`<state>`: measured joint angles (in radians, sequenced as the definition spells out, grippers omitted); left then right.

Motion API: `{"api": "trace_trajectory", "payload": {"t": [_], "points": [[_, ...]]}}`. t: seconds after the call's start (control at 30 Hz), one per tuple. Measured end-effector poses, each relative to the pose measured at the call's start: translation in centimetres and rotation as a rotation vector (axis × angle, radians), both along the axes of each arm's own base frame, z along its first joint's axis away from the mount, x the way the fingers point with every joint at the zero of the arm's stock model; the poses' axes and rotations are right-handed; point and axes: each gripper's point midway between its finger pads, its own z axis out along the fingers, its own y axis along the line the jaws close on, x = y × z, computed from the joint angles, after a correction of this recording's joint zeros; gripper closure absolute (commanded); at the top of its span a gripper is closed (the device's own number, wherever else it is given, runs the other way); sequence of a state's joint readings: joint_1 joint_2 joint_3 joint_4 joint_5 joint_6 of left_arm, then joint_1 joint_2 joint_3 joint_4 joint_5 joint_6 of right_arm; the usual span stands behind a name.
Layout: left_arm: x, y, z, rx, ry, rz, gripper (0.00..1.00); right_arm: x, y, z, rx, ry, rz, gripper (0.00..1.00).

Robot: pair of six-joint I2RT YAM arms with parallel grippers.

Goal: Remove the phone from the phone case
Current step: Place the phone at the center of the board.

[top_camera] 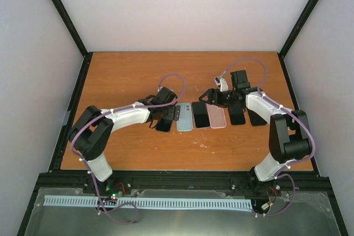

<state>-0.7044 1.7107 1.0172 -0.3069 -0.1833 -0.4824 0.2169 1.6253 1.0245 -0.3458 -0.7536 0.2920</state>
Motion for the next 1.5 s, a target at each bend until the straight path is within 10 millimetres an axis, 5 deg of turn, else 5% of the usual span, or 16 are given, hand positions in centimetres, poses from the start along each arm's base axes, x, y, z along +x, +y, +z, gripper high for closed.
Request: {"api": "trace_trajectory", "payload": {"t": [0.23, 0.57, 0.8, 1.17, 1.5], "points": [[1.0, -1.2, -2.2, 0.012, 0.058, -0.034, 0.01, 0.1, -0.6, 0.0, 0.012, 0.003, -0.013, 0.20], [3.4, 3.1, -2.6, 0.016, 0.069, 0.084, 0.03, 0.2, -1.1, 0.1, 0.027, 0.005, -0.021, 0.20], [3.5, 3.6, -3.0, 0.012, 0.075, 0.098, 0.01, 0.1, -1.0, 0.2, 0.036, 0.005, -0.015, 0.20], [2.1, 1.5, -2.8, -0.062, 0.113, -0.042, 0.01, 0.3, -1.3, 0.3, 0.041, -0.001, -0.021, 0.20], [2.3, 2.7, -3.6, 0.018, 0.111, -0.030, 0.02, 0.4, -1.4, 0.3, 0.041, -0.001, -0.026, 0.21]]}}
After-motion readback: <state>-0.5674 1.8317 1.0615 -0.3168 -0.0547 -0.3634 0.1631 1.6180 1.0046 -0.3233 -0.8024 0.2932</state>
